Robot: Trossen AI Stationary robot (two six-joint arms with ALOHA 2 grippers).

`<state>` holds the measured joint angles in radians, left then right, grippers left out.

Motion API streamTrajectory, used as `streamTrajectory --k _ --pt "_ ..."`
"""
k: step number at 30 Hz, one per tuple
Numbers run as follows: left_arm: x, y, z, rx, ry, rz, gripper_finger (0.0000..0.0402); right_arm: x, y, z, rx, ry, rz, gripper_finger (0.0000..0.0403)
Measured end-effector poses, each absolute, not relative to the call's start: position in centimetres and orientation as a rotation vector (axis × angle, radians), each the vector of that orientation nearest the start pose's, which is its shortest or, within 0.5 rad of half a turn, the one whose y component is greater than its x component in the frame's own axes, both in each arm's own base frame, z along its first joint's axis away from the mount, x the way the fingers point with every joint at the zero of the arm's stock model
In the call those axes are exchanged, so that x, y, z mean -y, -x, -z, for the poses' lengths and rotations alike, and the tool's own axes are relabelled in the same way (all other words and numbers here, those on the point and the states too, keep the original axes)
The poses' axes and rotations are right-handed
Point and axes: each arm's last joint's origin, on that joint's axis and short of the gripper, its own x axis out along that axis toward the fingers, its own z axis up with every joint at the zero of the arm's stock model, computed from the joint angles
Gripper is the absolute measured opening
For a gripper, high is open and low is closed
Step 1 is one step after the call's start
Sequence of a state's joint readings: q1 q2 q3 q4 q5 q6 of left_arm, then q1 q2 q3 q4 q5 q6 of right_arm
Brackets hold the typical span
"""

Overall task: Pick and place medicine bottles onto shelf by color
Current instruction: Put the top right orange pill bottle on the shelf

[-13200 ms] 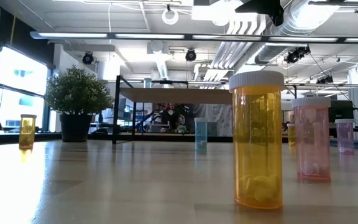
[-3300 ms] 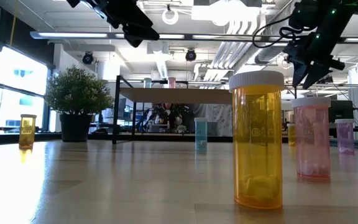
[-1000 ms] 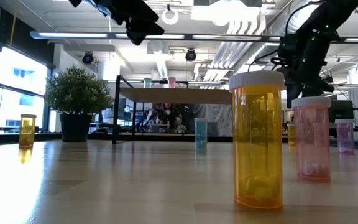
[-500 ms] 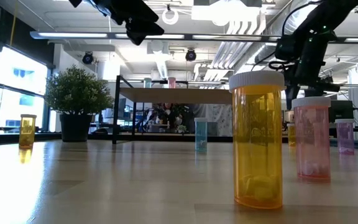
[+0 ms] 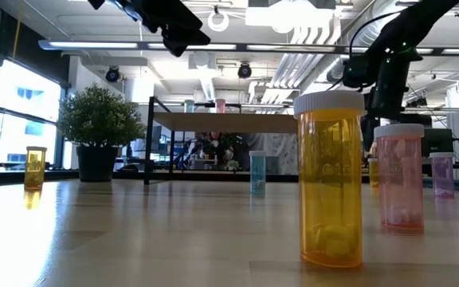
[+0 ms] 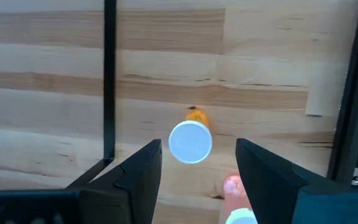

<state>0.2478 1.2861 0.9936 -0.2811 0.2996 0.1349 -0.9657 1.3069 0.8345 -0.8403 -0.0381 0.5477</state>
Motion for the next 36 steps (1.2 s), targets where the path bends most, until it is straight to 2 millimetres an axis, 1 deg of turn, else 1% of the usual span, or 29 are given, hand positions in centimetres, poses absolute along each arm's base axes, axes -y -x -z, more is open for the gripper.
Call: streamTrajectory --k 11,15,21,28,32,36 --pt "-6.0 -27.1 -29.1 -0.561 0.021 0.090 0.0184 18.8 -13.2 -19.8 -0.963 -1.140 1.154 0.0197" --pt "-6.0 -27.1 -29.1 -0.561 0.021 0.090 0.0184 18.7 -13.5 -19.2 -1.000 -1.143 1.146 0.0197" --pt "-6.0 -27.1 -29.1 -0.561 0.021 0.090 0.0184 18.7 -14.2 -18.4 -1.061 -1.117 1.129 0.0197" --pt "-6.0 -27.1 -29.1 -0.561 0.022 0.090 0.0184 18.8 -14.2 -18.4 -1.065 -1.077 1.170 0.0196" --pt "-6.0 -27.1 -29.1 -0.561 0.028 0.088 0.0184 18.8 -14.2 -18.4 -1.064 -1.076 1.170 0.0182" --pt "-6.0 -27.1 -29.1 -0.561 0.028 0.088 0.0184 18.8 -14.2 -18.4 -1.063 -1.076 1.170 0.0152"
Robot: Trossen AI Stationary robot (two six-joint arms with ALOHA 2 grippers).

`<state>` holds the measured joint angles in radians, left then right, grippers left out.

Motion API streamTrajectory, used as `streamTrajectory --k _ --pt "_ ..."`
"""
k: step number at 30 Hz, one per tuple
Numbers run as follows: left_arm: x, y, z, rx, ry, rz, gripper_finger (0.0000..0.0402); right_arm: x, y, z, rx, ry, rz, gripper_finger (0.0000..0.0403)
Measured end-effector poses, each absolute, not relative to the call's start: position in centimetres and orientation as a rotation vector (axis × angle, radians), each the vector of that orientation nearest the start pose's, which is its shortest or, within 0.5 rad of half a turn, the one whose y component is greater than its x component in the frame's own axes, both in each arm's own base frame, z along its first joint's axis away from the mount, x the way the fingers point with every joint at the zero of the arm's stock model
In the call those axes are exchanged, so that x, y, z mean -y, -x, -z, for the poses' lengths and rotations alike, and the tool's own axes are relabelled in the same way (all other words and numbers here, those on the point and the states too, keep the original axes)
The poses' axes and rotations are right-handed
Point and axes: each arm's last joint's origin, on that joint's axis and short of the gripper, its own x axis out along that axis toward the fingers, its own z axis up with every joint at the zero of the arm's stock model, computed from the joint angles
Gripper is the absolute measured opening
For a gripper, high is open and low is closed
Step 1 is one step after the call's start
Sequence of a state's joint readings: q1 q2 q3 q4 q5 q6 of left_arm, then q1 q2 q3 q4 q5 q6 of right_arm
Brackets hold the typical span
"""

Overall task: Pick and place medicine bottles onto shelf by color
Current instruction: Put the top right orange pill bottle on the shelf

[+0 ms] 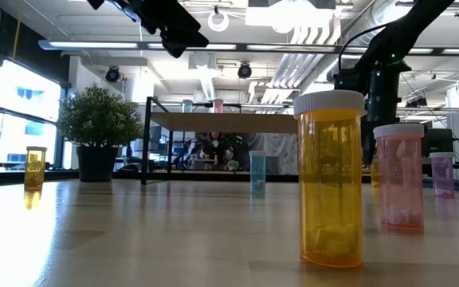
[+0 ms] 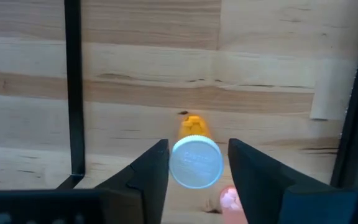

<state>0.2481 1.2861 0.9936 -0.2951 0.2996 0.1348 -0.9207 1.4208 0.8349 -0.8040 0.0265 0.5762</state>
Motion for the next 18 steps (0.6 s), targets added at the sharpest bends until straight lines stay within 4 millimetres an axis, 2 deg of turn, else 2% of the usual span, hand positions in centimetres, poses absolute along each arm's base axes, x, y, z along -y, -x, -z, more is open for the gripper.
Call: streamTrajectory --k 6,14,18 --pt "-5.97 -27.08 -29.08 -0.561 0.028 0.088 0.0184 18.78 -14.18 -18.40 -1.062 -1.075 1.171 0.0121" --pt "-5.97 -27.08 -29.08 -0.561 0.028 0.088 0.0184 18.71 -14.05 -18.45 -1.091 -1.034 1.165 0.0116" --pt "-5.97 -27.08 -29.08 -0.561 0.028 0.088 0.0184 18.53 -13.92 -19.09 -1.083 -1.011 1.151 0.0115"
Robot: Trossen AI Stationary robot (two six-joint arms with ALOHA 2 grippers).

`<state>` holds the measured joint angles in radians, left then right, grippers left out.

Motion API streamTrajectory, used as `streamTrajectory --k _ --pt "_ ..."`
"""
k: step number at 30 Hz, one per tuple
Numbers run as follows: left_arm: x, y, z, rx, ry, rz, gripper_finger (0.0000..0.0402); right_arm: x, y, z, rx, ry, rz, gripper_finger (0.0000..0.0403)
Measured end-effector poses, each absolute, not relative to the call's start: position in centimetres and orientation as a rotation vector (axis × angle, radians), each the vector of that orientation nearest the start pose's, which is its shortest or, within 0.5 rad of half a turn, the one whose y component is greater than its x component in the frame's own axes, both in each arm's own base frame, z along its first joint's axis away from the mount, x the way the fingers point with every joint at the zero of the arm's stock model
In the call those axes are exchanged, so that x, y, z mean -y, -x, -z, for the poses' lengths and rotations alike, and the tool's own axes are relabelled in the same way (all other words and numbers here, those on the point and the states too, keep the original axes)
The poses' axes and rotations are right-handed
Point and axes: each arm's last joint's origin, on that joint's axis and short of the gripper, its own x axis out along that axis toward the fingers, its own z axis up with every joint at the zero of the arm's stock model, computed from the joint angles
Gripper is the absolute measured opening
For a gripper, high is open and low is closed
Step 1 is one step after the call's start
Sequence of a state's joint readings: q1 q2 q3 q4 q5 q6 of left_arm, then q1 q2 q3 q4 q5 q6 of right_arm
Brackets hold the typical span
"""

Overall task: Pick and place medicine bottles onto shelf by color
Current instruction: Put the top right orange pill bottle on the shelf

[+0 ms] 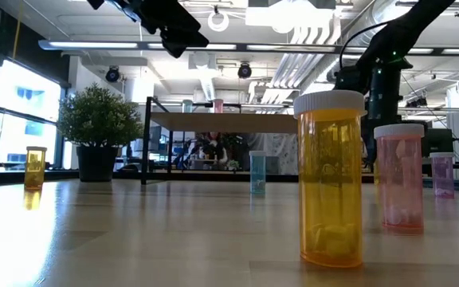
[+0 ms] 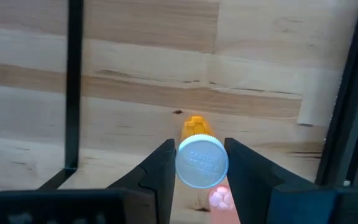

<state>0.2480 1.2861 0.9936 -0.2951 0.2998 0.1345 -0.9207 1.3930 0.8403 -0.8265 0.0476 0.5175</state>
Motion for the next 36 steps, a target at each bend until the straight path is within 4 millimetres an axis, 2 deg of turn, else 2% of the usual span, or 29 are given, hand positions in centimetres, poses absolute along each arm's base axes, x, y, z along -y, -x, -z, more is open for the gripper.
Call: streamTrajectory --k 3,9,17,25,36 --pt "-6.0 -27.1 -29.1 -0.559 0.026 0.081 0.0184 18.3 -13.8 -20.3 -1.070 -0.992 1.142 0.0115" --pt "-6.4 -26.9 -29.3 -0.566 -0.015 -0.054 0.0184 17.7 -13.2 -23.1 -1.028 -0.949 1.152 0.0115" --pt "-6.9 -25.3 -31.2 -0.493 -0.006 -0.127 0.0184 17.0 -12.8 -27.0 -0.919 -0.886 1.127 0.0115" --pt "-7.7 -23.7 -32.6 -0.440 -0.007 -0.177 0.0184 16.1 -12.9 -31.3 -0.826 -0.802 1.105 0.0115" --pt "-9.4 -23.1 -32.5 -0.445 -0.014 -0.242 0.0184 14.3 -14.2 -36.3 -0.746 -0.701 1.009 0.0115"
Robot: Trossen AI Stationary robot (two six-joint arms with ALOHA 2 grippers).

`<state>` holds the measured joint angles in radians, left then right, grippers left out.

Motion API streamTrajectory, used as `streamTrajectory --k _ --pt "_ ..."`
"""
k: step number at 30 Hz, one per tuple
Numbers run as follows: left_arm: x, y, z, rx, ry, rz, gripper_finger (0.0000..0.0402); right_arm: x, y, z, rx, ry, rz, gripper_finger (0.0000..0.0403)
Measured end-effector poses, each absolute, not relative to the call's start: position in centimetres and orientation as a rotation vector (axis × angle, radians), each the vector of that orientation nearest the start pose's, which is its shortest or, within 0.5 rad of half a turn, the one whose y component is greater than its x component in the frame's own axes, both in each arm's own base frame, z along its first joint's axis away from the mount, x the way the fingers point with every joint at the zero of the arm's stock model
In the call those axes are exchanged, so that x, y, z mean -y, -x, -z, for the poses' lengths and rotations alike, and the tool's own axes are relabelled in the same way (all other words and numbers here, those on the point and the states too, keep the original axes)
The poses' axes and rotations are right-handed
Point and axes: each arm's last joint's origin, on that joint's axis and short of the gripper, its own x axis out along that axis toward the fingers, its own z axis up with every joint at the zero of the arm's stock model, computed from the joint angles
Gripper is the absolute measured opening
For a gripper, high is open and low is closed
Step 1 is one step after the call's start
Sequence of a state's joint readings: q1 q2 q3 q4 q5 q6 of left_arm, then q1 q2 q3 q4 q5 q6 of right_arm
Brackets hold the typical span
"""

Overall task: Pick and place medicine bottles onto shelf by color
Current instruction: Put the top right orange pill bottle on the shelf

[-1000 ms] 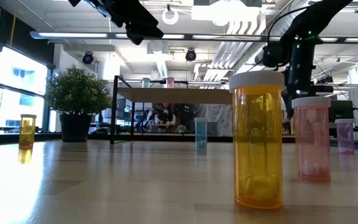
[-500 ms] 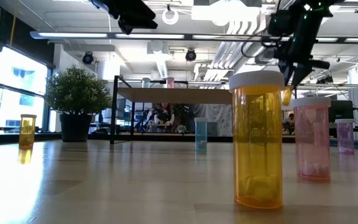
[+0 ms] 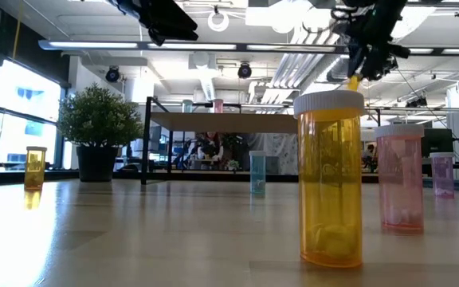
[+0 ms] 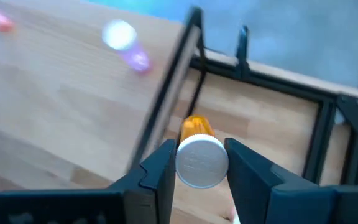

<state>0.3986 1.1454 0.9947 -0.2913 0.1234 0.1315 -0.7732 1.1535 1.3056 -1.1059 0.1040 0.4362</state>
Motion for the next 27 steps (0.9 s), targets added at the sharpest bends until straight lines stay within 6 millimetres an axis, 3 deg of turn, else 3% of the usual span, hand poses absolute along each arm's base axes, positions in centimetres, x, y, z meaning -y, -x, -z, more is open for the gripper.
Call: streamTrajectory --k 12,27 --pt "-9.8 -22.9 -32.5 -0.448 0.000 -0.257 0.0184 14.2 -17.0 -40.3 -0.633 -0.543 0.875 0.0115" --pt "-9.7 -22.7 -32.0 -0.506 0.014 -0.253 0.0184 19.2 -23.8 -41.7 -0.747 -0.428 0.801 0.0115"
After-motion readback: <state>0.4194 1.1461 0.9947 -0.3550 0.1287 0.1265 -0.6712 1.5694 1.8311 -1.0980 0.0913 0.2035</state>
